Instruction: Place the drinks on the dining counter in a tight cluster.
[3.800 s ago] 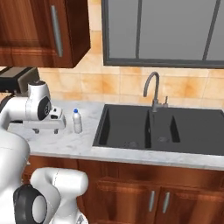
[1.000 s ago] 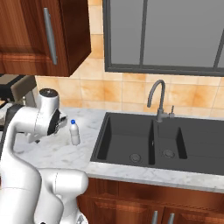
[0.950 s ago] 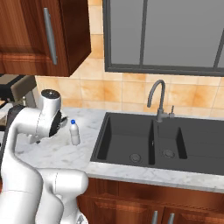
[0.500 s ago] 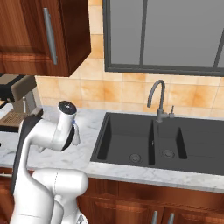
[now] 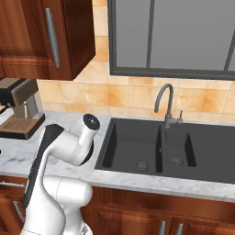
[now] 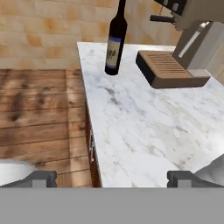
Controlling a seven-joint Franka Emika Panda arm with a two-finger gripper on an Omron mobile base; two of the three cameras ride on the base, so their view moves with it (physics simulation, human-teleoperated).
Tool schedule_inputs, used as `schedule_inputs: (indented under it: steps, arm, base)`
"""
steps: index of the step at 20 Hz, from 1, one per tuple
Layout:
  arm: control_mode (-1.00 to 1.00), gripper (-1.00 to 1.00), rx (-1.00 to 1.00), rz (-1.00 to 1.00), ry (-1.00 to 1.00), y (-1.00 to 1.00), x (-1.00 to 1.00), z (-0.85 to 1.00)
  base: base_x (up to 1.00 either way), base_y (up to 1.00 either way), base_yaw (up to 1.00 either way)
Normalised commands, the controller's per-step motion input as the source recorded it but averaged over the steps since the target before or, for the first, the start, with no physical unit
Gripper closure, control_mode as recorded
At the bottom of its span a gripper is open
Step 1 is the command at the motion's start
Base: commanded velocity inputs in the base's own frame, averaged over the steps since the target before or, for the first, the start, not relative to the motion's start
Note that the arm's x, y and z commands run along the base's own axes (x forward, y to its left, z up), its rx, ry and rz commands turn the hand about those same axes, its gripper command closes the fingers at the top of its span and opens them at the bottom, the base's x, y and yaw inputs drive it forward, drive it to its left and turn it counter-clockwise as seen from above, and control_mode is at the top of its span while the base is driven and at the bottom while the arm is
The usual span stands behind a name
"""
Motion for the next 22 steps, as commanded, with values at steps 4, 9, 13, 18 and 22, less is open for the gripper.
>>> schedule_inputs:
  steps: [4, 9, 13, 18, 22]
  arm:
    - [-1.00, -1.00, 0.11, 0.09, -0.01, -0.37, -0.01, 0.00]
    - [-1.00, -1.00, 0.11, 0.08, 0.00, -0.32, 0.02, 0.00]
    - [-1.00, -1.00, 0.09, 0.10, 0.00, -0.25, 0.19, 0.00]
    - [-1.00, -1.00, 0.09, 0.11, 0.00, -0.26, 0.23, -0.01]
    - [-1.00, -1.00, 0.12, 0.13, 0.00, -0.19, 0.35, -0.03]
  base:
    - [0.00, 0.00, 0.00]
    - [0.00, 0.00, 0.00]
    - [0.00, 0.00, 0.00]
    - [0.00, 0.00, 0.00]
    - [0.00, 0.00, 0.00]
